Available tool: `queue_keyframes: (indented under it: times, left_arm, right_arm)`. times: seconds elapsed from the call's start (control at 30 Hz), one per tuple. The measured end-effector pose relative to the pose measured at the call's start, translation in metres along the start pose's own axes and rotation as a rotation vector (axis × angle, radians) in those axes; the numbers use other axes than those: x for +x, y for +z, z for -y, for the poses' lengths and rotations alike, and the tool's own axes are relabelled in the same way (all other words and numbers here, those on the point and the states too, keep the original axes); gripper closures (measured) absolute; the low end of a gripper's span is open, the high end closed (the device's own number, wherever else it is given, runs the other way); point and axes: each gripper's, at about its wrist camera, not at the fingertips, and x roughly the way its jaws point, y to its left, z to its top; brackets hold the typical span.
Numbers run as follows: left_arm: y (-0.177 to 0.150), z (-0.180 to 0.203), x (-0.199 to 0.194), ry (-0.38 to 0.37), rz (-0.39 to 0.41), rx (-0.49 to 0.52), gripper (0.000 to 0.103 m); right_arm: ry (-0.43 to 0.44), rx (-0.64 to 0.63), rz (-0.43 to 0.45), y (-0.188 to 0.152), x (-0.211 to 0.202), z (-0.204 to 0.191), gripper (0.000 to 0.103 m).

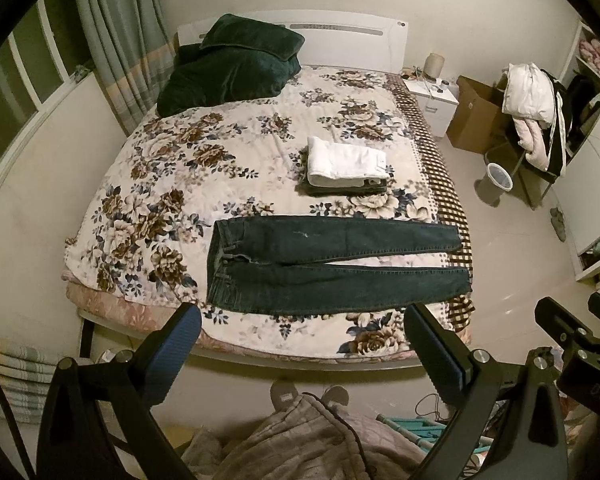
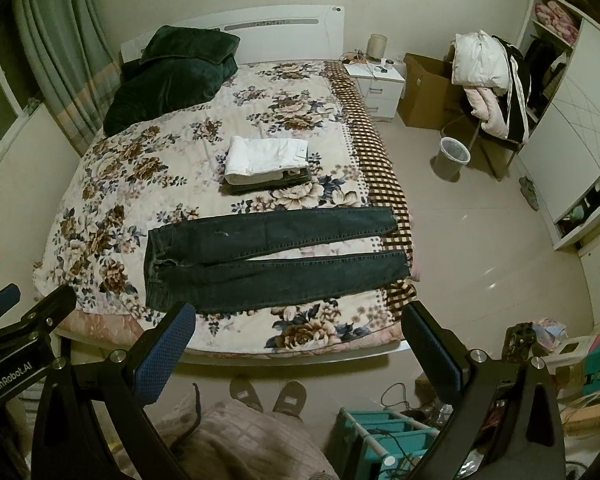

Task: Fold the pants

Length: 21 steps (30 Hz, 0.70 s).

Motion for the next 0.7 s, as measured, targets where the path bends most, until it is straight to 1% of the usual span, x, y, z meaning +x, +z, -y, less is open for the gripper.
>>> queue_keyframes:
  times: [0.1,0.13,0.23,0.47,0.7]
  left_arm:
    - [0.007,0.005,0.007,-0.002,0.000,0.002,0.000]
    - [0.016,0.013,-0.003,-0.001,0.002,0.003,0.000]
    - [0.021,0.016,-0.004,-0.004,0.006,0.003,0.000]
    - [0.022,0.016,-0.005,-0.004,0.006,0.002,0.000]
    - [0.021,0.018,-0.006,-0.004,0.010,0.004,0.000]
  right_arm:
    - [0.003,0.002,-0.001,0.002,0.000,0.001,0.000]
    - [0.002,0.001,-0.001,0.003,0.000,0.001,0.000]
    - [0.004,0.004,0.001,0.005,0.000,0.001,0.000]
    - [0.008,0.009,0.001,0.013,0.000,0.004,0.000]
    - [0.006,0.008,0.002,0.009,0.000,0.001,0.000]
